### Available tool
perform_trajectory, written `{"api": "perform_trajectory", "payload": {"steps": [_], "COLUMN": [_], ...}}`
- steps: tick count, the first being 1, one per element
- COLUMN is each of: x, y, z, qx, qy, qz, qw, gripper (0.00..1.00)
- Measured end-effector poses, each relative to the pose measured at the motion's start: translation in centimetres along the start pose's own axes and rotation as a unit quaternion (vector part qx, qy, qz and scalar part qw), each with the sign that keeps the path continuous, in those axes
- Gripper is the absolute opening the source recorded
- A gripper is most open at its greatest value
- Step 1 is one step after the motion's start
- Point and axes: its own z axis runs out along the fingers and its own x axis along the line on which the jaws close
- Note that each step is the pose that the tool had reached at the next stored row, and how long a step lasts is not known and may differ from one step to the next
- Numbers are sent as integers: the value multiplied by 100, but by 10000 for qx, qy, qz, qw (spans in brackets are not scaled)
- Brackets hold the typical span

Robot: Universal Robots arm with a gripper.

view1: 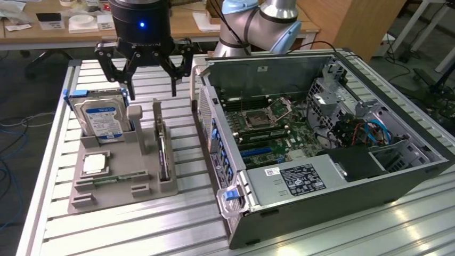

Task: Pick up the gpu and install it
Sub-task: 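Pick up the gpu and move the gpu toward the slot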

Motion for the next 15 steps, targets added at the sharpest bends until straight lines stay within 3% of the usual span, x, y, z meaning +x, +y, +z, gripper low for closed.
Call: {"api": "perform_trajectory", "payload": {"steps": [15], "x": [-1], "y": [-5], "z": [113], "qx": [-1], "qy": [0], "qz": [-2], "qw": [10000], "gripper": [76]}}
